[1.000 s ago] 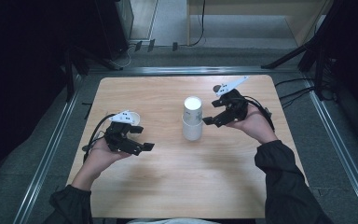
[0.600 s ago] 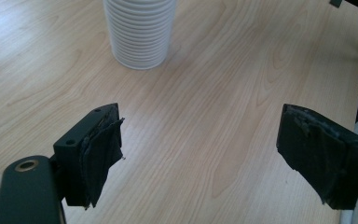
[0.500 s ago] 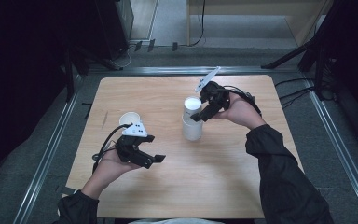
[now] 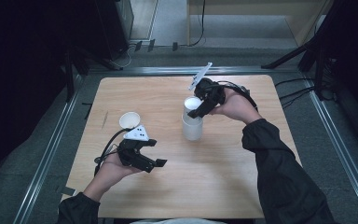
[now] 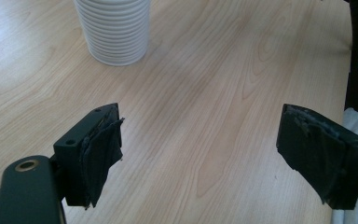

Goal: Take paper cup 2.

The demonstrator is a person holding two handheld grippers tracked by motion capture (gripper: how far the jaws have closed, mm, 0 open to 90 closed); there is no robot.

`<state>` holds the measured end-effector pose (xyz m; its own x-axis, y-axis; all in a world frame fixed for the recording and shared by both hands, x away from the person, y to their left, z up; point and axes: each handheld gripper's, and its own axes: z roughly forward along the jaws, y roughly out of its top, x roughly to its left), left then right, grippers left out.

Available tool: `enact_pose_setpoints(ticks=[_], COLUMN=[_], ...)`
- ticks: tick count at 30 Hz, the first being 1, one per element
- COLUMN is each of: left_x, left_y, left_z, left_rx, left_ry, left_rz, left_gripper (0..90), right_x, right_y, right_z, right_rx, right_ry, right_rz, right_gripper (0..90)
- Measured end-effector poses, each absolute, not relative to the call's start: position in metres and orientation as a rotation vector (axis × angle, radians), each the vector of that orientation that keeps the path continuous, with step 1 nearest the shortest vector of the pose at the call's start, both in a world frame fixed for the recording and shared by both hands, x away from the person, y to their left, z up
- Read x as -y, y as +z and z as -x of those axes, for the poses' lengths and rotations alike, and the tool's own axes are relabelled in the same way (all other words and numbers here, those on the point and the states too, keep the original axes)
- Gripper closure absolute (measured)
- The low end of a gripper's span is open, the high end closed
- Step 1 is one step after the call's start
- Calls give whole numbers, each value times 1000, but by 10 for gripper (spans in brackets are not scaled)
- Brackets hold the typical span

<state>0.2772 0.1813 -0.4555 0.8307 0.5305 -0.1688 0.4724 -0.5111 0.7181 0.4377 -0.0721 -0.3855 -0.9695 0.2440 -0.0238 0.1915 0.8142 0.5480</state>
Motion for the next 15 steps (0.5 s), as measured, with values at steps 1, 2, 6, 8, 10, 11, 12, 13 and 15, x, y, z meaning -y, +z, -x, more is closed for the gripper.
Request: enact_pose_setpoints(ticks=[1, 2, 6, 8, 10, 11, 12, 13, 15], left_x=[-181, -181, -179, -178, -179, -178, -178, -178, -178], left_y=[-456, -456, -457, -457, -457, -457, -457, -456, -456], left_z=[-277, -277, -277, -277, -278, -278, -279, -279, -280], left_rx=[-729, -730, -721, -720, -722, -724, -724, -725, -721], left_ry=[96, 102, 112, 115, 111, 110, 107, 106, 102], left_rz=[-2199, -2206, -2227, -2229, -2227, -2221, -2218, -2213, -2209], left_gripper=[141, 141, 141, 142, 141, 141, 141, 141, 141], right_x=[72, 72, 75, 76, 76, 76, 76, 76, 75], right_y=[-385, -384, -381, -379, -375, -373, -371, -368, -364], right_z=[-437, -437, -438, -438, -438, -438, -437, -437, -436], right_rx=[-2905, -2904, -2908, -2907, -2904, -2902, -2900, -2899, -2896], right_ry=[856, 857, 877, 884, 892, 895, 898, 900, 897], right_rz=[-350, -348, -369, -366, -365, -369, -370, -368, -370], right_gripper=[329, 330, 330, 330, 330, 330, 330, 330, 331])
